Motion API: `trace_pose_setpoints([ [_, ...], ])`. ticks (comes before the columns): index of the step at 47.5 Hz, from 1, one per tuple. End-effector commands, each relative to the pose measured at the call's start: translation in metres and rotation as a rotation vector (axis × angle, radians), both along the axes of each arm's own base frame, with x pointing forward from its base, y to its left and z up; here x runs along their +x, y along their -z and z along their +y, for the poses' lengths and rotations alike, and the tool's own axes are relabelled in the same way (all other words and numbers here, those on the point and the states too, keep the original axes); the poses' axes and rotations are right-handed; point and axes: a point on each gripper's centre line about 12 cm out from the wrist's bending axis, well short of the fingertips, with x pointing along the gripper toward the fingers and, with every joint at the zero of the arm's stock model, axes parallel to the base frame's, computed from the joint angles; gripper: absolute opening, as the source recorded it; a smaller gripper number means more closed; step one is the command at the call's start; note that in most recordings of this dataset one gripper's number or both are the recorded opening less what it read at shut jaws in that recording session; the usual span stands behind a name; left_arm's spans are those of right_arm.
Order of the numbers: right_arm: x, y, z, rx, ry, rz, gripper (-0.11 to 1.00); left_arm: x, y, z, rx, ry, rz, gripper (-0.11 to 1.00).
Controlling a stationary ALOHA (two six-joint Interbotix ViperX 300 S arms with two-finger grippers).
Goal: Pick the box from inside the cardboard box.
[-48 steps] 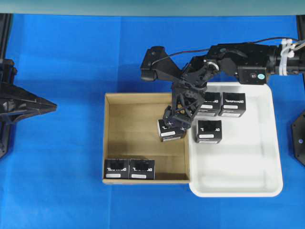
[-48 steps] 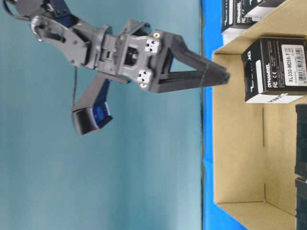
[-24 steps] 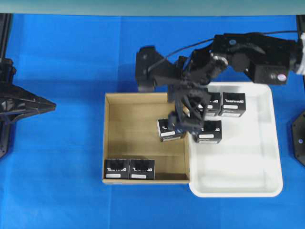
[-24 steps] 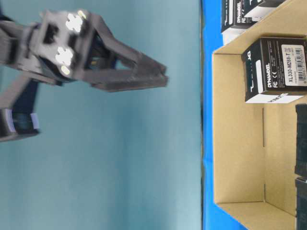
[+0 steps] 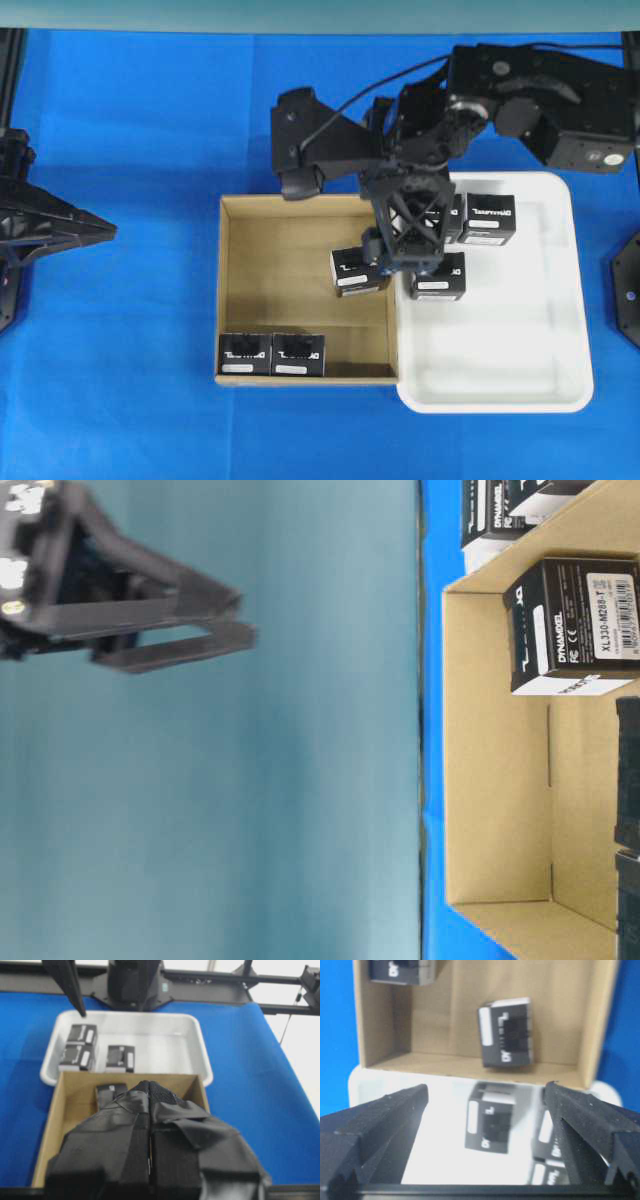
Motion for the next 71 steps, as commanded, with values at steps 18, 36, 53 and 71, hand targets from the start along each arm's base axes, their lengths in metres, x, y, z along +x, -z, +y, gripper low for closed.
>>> trace_pose_setpoints([
  [18,0.004,0.015,-0.002,-0.029,-0.001,-0.027,1.00,0.001,-0.012,0.000,-0.001,0.002,-0.031,-0.07],
  [36,0.005,0.089,0.008,-0.042,-0.038,0.011,1.00,0.002,-0.012,0.000,0.002,0.000,-0.026,-0.07],
  [53,0.015,0.133,0.010,-0.087,-0.069,0.028,1.00,0.002,-0.011,0.000,0.001,0.000,-0.025,-0.07],
  [71,0.014,0.159,0.006,-0.113,-0.085,0.069,1.00,0.003,-0.010,0.000,-0.004,0.000,-0.020,-0.07],
])
